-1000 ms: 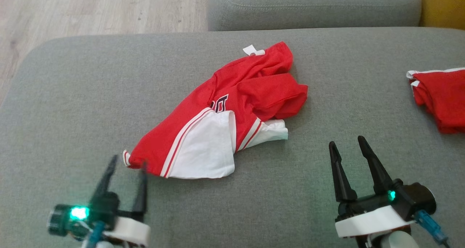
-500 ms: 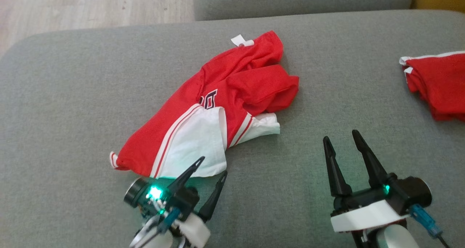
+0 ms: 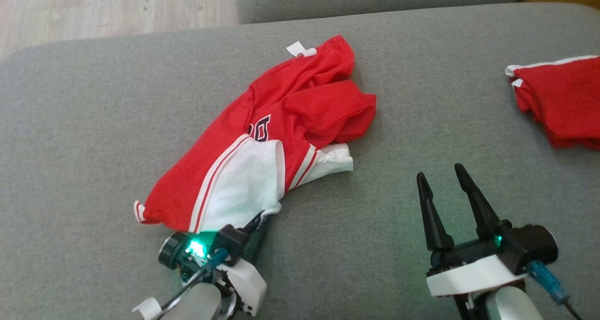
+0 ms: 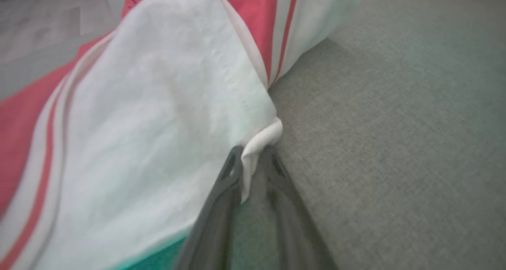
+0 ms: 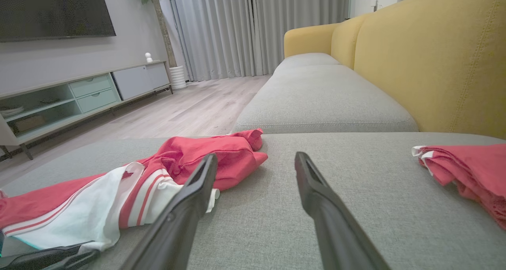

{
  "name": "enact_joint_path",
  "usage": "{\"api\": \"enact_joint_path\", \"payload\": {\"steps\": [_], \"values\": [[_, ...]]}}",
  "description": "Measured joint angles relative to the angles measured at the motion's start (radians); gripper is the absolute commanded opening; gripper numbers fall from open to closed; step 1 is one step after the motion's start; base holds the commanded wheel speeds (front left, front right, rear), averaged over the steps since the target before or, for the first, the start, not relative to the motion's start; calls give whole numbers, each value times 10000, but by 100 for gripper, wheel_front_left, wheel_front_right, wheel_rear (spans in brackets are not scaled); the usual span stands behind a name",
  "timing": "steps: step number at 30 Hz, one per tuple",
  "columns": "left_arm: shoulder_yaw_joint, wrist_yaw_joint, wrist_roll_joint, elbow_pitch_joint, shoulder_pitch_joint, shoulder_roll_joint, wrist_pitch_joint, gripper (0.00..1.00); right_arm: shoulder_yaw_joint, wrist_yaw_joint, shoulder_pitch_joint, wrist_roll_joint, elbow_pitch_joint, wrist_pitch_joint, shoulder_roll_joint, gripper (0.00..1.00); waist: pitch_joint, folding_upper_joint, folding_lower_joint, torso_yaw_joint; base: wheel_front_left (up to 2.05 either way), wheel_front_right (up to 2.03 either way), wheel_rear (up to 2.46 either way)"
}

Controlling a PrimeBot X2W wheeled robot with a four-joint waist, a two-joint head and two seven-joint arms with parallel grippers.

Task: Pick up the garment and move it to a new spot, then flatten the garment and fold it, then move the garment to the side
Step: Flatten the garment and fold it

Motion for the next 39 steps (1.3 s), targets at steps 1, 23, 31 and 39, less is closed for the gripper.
{"api": "enact_joint_path", "payload": {"steps": [1,23,31,39], "values": [[46,8,-4,121,-48,-21,-102,0,0,0,4,-58,2,-2,0,100,-12,0,0,23,0,0,0],[1914,364,-272,-6153,615,502,-612,0,-12,0,-4957,1797,3267,2895,-2683,100,912,0,0,1953,0,0,0],[2278,-130,-50,-6650,-217,50,-631,0,1045,0,-8168,2761,5206,4803,-3848,100,2117,0,2,2914,0,0,0],[2533,-485,284,-6790,-998,-403,-633,0,2439,0,-10068,2890,6985,5375,-4592,100,3194,0,1,4017,0,0,0]]}}
